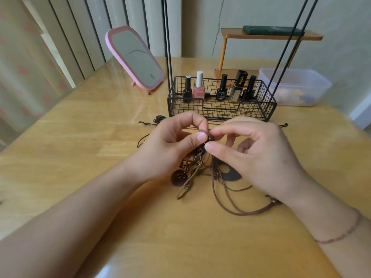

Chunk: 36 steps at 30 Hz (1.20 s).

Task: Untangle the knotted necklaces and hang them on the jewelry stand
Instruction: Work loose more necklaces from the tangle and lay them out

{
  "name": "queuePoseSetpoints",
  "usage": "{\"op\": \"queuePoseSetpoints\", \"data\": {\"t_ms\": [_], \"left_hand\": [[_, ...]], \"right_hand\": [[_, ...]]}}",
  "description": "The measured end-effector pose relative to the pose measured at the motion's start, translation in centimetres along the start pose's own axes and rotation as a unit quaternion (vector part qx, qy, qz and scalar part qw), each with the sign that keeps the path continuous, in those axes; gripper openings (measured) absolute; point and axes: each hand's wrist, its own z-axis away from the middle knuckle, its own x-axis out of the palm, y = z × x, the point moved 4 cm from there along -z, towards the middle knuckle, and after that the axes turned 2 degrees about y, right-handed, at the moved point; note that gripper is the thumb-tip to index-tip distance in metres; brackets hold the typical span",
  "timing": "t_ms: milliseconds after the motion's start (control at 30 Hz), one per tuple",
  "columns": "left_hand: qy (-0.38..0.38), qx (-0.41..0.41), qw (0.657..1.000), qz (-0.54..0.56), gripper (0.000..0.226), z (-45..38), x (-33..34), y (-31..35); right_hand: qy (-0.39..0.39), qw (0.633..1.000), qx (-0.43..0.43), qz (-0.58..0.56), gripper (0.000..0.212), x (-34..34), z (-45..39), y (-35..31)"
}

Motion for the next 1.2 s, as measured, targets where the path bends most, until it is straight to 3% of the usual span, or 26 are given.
{"op": "queuePoseSetpoints", "data": {"t_ms": [100, 267, 467, 600, 733, 767, 900, 1100, 1200], "left_hand": [[0.001, 0.007, 1.000, -0.025, 0.008, 0.1, 0.1, 0.0], [0.001, 0.011, 0.990, -0.138, 0.006, 0.1, -0.1, -0.4], [0.013, -0.010, 0.994, -0.104, 0.008, -0.2, -1.0, -0.7], [0.006, -0.014, 0.998, -0.057, 0.010, -0.3, -1.2, -0.8], [-0.020, -0.007, 0.999, 0.047, 0.013, -0.2, -0.7, 0.0], [-0.034, -0.009, 0.997, 0.074, 0.016, -0.1, -0.5, 0.1], [-0.073, -0.014, 0.986, 0.147, 0.014, 0.1, 0.2, 0.6], [-0.093, -0.029, 0.991, 0.096, 0.006, 0.0, 0.9, 0.1], [-0.087, -0.040, 0.994, 0.059, 0.009, -0.1, 1.1, -0.4]], "right_hand": [[0.001, 1.000, -0.008, 0.020, 0.003, 0.3, -0.1, 0.0], [-0.144, 0.978, 0.106, -0.108, 0.029, 0.2, -0.4, 0.8], [-0.148, 0.948, 0.026, -0.281, 0.039, -3.9, -1.1, 0.5], [-0.133, 0.857, 0.020, -0.497, 0.027, -5.0, -1.7, 0.8], [-0.176, 0.726, 0.038, -0.664, 0.011, -3.3, -1.5, 0.2], [-0.167, 0.726, 0.042, -0.666, 0.009, -2.9, -1.5, 0.3], [-0.091, 0.867, 0.005, -0.490, 0.017, -2.3, -1.7, 0.8], [-0.041, 0.927, 0.001, -0.373, 0.016, -2.2, -1.5, 1.0], [-0.011, 0.982, -0.049, -0.180, 0.020, -1.9, -1.4, 1.0]]}}
